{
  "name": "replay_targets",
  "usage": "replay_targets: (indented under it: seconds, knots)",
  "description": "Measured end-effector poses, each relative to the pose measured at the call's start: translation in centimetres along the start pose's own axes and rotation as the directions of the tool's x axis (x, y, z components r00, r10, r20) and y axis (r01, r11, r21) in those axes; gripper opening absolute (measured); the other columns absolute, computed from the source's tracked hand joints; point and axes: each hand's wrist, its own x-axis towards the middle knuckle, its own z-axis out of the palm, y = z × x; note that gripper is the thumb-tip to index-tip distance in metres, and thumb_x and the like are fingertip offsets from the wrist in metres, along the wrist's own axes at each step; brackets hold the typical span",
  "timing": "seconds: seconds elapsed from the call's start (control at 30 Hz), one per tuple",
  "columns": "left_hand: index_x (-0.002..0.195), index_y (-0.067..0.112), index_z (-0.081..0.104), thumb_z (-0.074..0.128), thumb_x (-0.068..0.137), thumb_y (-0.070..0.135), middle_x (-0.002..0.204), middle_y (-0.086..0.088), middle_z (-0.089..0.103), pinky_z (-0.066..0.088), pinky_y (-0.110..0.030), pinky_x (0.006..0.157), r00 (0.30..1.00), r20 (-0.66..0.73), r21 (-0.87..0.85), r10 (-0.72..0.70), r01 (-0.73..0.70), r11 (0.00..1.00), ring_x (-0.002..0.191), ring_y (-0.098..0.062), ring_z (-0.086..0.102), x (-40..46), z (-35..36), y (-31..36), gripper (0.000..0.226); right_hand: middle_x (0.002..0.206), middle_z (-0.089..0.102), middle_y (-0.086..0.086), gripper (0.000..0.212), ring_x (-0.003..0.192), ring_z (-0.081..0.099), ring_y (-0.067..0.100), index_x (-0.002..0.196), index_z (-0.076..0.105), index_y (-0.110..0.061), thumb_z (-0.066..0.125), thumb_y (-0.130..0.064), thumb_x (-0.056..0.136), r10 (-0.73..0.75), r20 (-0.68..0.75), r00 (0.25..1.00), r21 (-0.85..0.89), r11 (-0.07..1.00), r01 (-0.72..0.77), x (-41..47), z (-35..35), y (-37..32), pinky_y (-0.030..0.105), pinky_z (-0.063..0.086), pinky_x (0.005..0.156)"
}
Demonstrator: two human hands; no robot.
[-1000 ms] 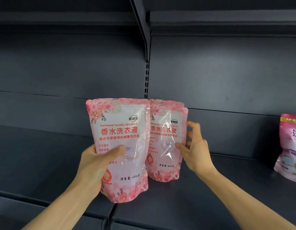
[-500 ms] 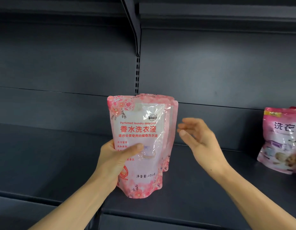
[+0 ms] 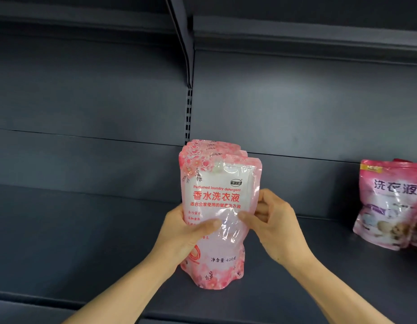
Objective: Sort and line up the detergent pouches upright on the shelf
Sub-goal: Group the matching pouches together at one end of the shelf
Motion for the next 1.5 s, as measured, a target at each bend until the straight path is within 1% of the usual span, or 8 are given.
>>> replay_targets:
  seconds: [0.17, 0.67, 0.8, 0.93, 1.03, 1.13, 1.3, 1.5]
  knots:
    - [0.107, 0.035, 0.053, 0.091, 0.036, 0.025, 0.1, 0.014, 0.071, 0.058, -0.033, 0.081, 0.996, 0.06, 0.246, -0.071, 0.055, 0.968, 0.094, -0.005, 0.068, -0.8, -1.5, -2.3, 0.081, 0.083, 0.075, -0.01, 0.014, 0.072, 0.071, 0.005, 0.088, 0.06, -0.017, 0.07, -0.009, 0.082, 0.055, -0.029, 0.998, 0.005, 0.998, -0.055, -0.3, 0.1, 0.0, 0.018, 0.054, 0.057]
    - [0.116, 0.031, 0.051, 0.087, 0.058, 0.02, 0.105, 0.016, 0.068, 0.057, -0.023, 0.078, 0.994, 0.113, 0.343, 0.009, -0.047, 0.938, 0.095, 0.001, 0.065, -0.9, -2.7, -2.8, 0.069, 0.084, 0.074, -0.008, 0.012, 0.075, 0.071, 0.005, 0.09, 0.059, -0.016, 0.068, -0.011, 0.084, 0.07, -0.096, 0.993, -0.032, 0.997, -0.073, -0.8, 1.4, -0.4, 0.025, 0.056, 0.072]
    - [0.112, 0.033, 0.048, 0.087, 0.058, 0.03, 0.103, 0.019, 0.066, 0.054, -0.014, 0.072, 0.994, 0.108, 0.369, 0.003, -0.043, 0.928, 0.091, 0.009, 0.063, -1.4, -3.0, -2.3, 0.066, 0.095, 0.072, -0.011, 0.033, 0.083, 0.068, -0.001, 0.105, 0.052, -0.022, 0.073, -0.014, 0.08, 0.052, -0.156, 0.986, 0.004, 0.999, -0.052, -0.8, 0.9, -0.8, 0.022, 0.057, 0.074]
    - [0.112, 0.034, 0.049, 0.054, 0.075, 0.058, 0.109, 0.017, 0.063, 0.046, -0.014, 0.078, 0.996, -0.025, 0.269, 0.085, -0.075, 0.96, 0.096, 0.009, 0.059, -0.7, -4.4, -0.9, 0.045, 0.108, 0.064, -0.017, 0.06, 0.102, 0.062, 0.004, 0.125, 0.041, -0.028, 0.075, -0.017, 0.077, -0.042, -0.205, 0.978, -0.011, 0.999, 0.041, 0.9, -0.3, -2.4, 0.032, 0.052, 0.089]
    - [0.111, 0.032, 0.053, 0.038, 0.093, 0.047, 0.11, 0.011, 0.064, 0.047, -0.029, 0.091, 0.987, -0.118, 0.2, 0.109, -0.084, 0.976, 0.099, 0.003, 0.06, 0.5, -5.6, 0.2, 0.029, 0.107, 0.062, -0.017, 0.063, 0.102, 0.06, 0.007, 0.131, 0.043, -0.023, 0.076, -0.017, 0.077, -0.085, -0.162, 0.983, -0.133, 0.989, 0.064, 2.5, -0.7, -3.7, 0.027, 0.049, 0.092]
    - [0.11, 0.028, 0.059, 0.042, 0.099, 0.028, 0.11, 0.009, 0.066, 0.047, -0.03, 0.09, 0.99, -0.103, 0.192, 0.093, -0.072, 0.979, 0.101, -0.002, 0.062, 1.1, -5.8, 1.0, 0.02, 0.094, 0.066, -0.01, 0.047, 0.087, 0.063, 0.01, 0.115, 0.057, -0.024, 0.077, -0.013, 0.075, -0.142, -0.167, 0.976, -0.267, 0.959, 0.094, 3.5, -0.7, -4.4, 0.024, 0.052, 0.083]
    - [0.106, 0.029, 0.061, 0.058, 0.079, 0.044, 0.103, 0.017, 0.07, 0.048, -0.021, 0.08, 0.989, 0.026, 0.137, 0.149, -0.151, 0.979, 0.095, 0.003, 0.064, 0.7, -5.0, 2.0, 0.031, 0.073, 0.061, -0.015, 0.03, 0.067, 0.056, -0.008, 0.074, 0.054, -0.026, 0.073, -0.003, 0.076, -0.253, -0.24, 0.937, -0.34, 0.926, 0.163, 3.7, -0.7, -4.6, 0.002, 0.043, 0.062]
    - [0.091, 0.02, 0.064, 0.075, 0.077, 0.018, 0.089, 0.011, 0.073, 0.053, -0.021, 0.073, 0.974, -0.002, 0.315, 0.228, -0.216, 0.924, 0.079, -0.005, 0.067, 1.2, -4.5, 2.1, 0.019, 0.069, 0.063, -0.01, 0.029, 0.067, 0.058, 0.004, 0.071, 0.053, -0.022, 0.073, -0.001, 0.076, -0.253, -0.236, 0.938, -0.344, 0.925, 0.163, 3.8, -0.8, -4.4, 0.009, 0.048, 0.062]
